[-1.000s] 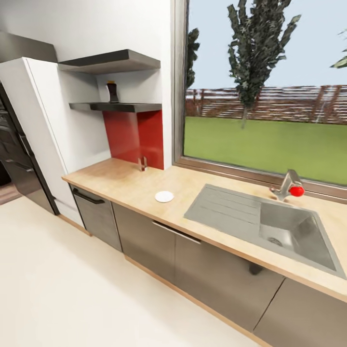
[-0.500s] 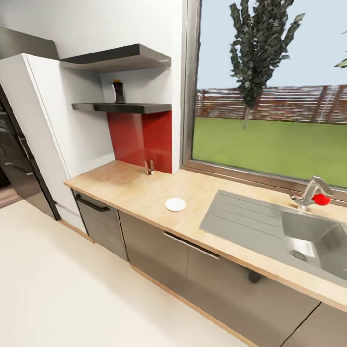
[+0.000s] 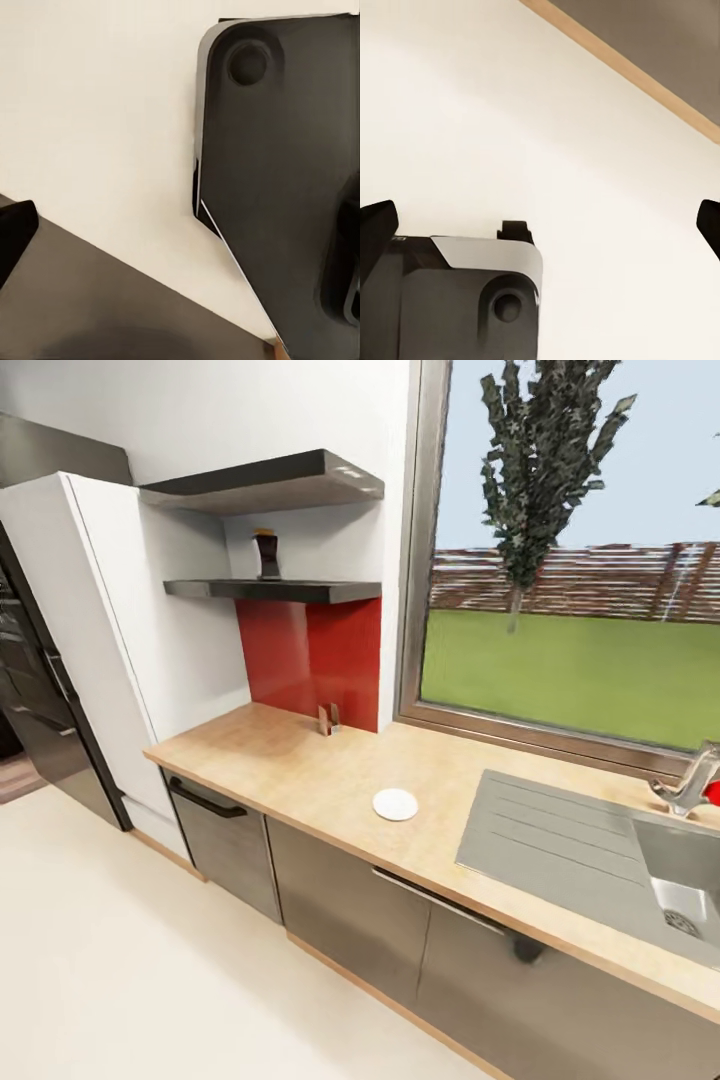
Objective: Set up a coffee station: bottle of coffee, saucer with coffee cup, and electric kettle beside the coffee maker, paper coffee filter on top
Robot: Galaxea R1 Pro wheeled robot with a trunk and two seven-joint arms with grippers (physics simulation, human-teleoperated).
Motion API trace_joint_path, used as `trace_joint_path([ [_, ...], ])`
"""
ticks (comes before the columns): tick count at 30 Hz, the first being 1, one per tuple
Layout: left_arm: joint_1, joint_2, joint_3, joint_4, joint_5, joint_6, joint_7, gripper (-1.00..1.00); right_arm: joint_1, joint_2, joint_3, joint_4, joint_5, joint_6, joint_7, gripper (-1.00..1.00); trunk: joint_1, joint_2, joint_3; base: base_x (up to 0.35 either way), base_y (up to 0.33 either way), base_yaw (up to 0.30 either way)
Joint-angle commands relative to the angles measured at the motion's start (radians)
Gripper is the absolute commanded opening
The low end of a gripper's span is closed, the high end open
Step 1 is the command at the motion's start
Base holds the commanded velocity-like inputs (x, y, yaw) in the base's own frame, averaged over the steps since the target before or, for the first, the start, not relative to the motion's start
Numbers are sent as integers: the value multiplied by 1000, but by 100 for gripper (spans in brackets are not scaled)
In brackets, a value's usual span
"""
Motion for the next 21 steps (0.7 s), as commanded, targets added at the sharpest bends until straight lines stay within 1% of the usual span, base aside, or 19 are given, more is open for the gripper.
trace_joint_path([
  [1, 0, 0, 2, -1, 0, -6, 1, 100, -1, 1, -8, -1, 11, 3, -4, 100, 1, -2, 0, 208, 280, 0],
  [14, 0, 0, 2, 1, 0, -16, 1, 100, -1, 1, -7, -1, 10, 3, -4, 100, 1, -2, 19, 203, 281, 0],
  [21, 0, 0, 2, 1, 0, -15, 1, 100, -1, 2, -7, -1, 10, 9, -4, 100, 1, -2, 21, 173, 296, 0],
])
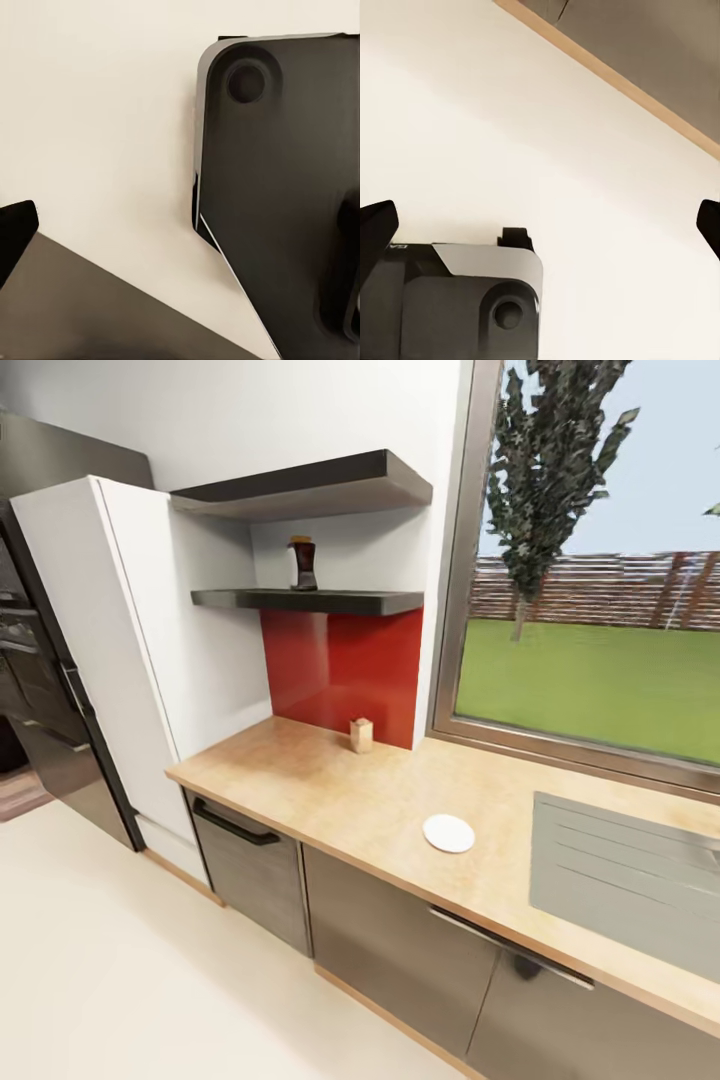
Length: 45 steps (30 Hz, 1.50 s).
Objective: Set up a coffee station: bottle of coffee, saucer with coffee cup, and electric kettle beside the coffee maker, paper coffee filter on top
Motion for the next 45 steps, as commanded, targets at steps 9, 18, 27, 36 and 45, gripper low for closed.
trace_joint_path([
  [9, 0, 0, 1, -2, 0, -3, 1, 100, 0, 1, -8, -1, 10, 6, -3, 100, 1, -2, -2, 170, 297, 0],
  [18, 0, 0, 2, -1, 0, -3, 1, 100, -1, 1, -8, -1, 10, 6, -2, 100, 1, -2, -2, 168, 297, -35],
  [27, 0, -1, 2, -3, 0, -4, 1, 100, -1, 1, -7, 0, 9, 6, -2, 100, 1, -2, -2, 161, 299, -246],
  [36, 0, -2, 2, -3, 0, -6, 1, 100, -1, 2, -8, -1, 9, 6, -2, 100, 1, -2, -2, 61, 325, -264],
  [45, 0, -2, 3, -3, -1, -6, 1, 100, -1, 1, -8, -1, 9, 6, -2, 100, 1, -2, -2, 2, 335, -223],
])
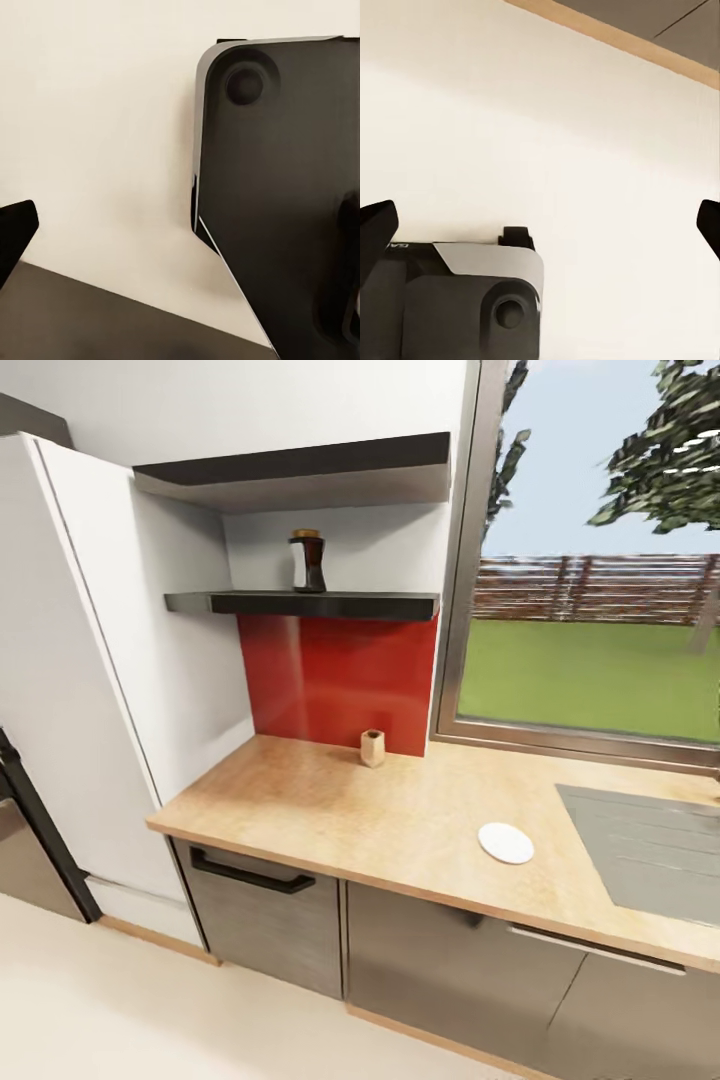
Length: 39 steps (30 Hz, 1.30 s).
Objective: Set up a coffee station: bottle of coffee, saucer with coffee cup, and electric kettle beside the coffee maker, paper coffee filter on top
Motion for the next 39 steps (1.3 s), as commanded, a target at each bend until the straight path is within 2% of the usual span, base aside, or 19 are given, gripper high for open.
trace_joint_path([
  [1, 0, 0, 2, -2, -1, -1, 1, 100, -1, 1, -8, -1, 10, 4, -3, 100, 1, -2, -2, 0, 336, -54],
  [16, 0, 1, 0, -1, -1, 0, 1, 100, 0, -7, -9, 0, 13, 3, -3, 100, 1, -2, -2, 3, 337, -6],
  [23, 0, 0, 0, -3, -1, -1, 1, 100, 0, -3, -9, -1, 10, 2, -7, 100, 1, -2, -2, 145, 317, 0],
  [31, 0, 0, 0, -3, -1, -3, 1, 100, 0, -2, -9, -2, 9, 4, -4, 100, 1, -2, -2, 168, 302, -204],
  [39, 0, 0, 1, -3, -1, -3, 1, 100, -1, -1, -9, -2, 9, 4, -3, 100, 1, -2, -2, -59, 309, -264],
])
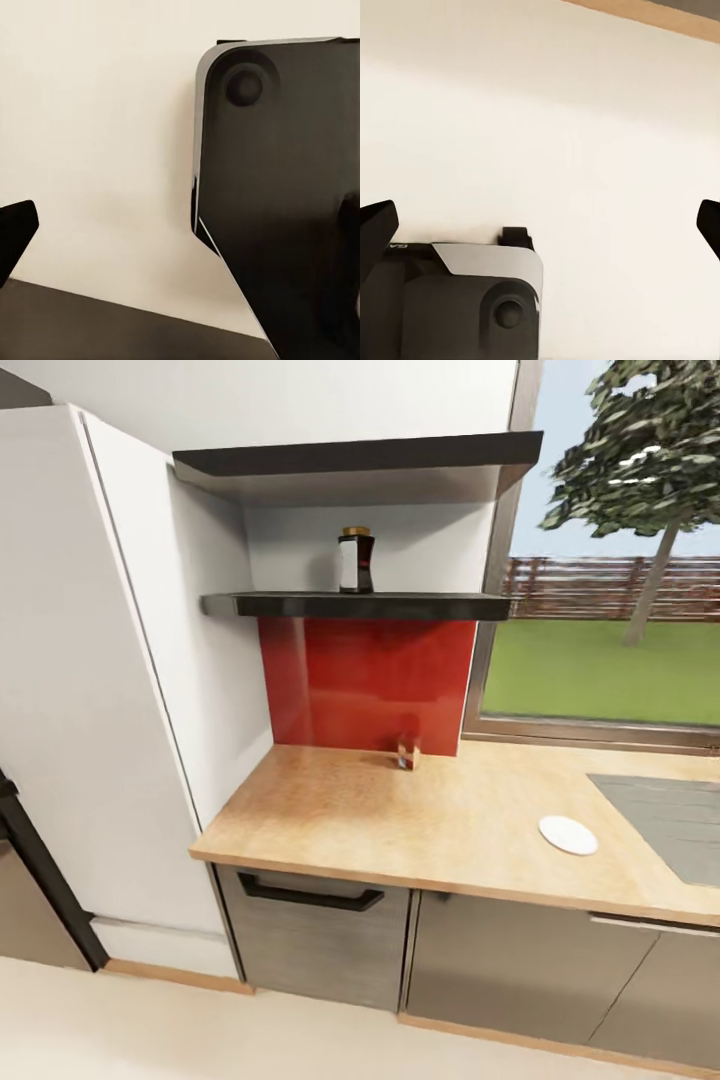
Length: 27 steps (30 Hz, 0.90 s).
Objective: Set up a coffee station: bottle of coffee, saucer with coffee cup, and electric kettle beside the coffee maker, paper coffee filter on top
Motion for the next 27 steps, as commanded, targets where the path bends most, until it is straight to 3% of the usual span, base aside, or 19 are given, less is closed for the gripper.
trace_joint_path([
  [1, 0, 0, 1, -2, -1, -2, 2, 100, 0, 1, -7, -1, 10, 4, -3, 100, 0, -2, -2, -97, 181, -265],
  [4, 0, 8, 0, -4, -2, -14, 1, 100, -1, 1, -7, -1, 10, 4, -3, 100, 0, -2, -2, -38, 71, -265],
  [10, -3, 11, -5, -7, -12, -115, 0, 100, -1, 1, -9, -1, 9, 4, -4, 100, 0, -2, -2, -6, 11, -218],
  [15, -4, 12, -7, -78, -14, -155, -1, 100, -1, 2, -9, -1, 9, 4, -5, 100, 0, -2, -2, 0, 1, -37],
  [16, -4, 13, -8, -143, -15, -166, -1, 100, -1, 2, -8, -1, 9, 4, -4, 100, 0, -2, -2, 0, 0, -7],
  [20, -4, 11, -7, -250, -16, -171, -1, 100, -1, 2, -8, -1, 9, 4, -5, 100, 0, -2, -2, 0, 0, -4],
  [21, -12, 8, -7, -358, -15, -172, -2, 100, -1, 2, -8, -1, 9, 4, -5, 100, 0, -2, -2, 0, 0, 0],
  [24, -71, 3, -7, -511, -14, -170, 0, 100, -1, 2, -7, -1, 10, 2, -6, 100, 0, -2, -2, 0, 0, 0],
  [27, -145, -1, -6, -567, -13, -171, 2, 100, -1, 2, -8, -1, 11, 0, -6, 100, 0, -2, -2, 0, 0, 0],
])
